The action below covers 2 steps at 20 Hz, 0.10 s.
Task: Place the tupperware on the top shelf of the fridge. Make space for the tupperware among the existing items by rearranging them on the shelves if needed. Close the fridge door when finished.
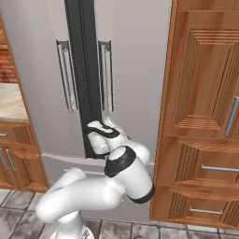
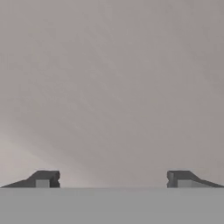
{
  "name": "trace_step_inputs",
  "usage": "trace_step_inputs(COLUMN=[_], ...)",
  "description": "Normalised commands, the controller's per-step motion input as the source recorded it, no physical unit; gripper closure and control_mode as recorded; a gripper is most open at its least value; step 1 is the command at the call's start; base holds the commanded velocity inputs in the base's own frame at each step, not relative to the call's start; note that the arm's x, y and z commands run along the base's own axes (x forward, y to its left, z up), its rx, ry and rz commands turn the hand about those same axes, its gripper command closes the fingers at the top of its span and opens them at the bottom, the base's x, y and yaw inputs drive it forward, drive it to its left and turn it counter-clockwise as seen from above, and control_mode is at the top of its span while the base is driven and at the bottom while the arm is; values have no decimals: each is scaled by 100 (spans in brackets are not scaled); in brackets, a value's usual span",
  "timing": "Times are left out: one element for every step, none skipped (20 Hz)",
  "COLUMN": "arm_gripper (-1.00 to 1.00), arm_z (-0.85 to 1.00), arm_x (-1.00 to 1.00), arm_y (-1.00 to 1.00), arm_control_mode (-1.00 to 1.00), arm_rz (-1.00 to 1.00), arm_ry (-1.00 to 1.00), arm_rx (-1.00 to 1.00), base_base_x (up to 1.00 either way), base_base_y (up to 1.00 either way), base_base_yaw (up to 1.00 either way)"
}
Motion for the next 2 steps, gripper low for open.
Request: trace_step_inputs(arm_gripper=[-100,-100], arm_z=[0,0], arm_x=[0,0], arm_y=[-14,-15], arm_control_mode=[-100,-100], arm_rz=[0,0], arm_ry=[0,0], arm_rx=[6,8], base_base_x=[0,0], base_base_y=[0,0], base_base_yaw=[0,0])
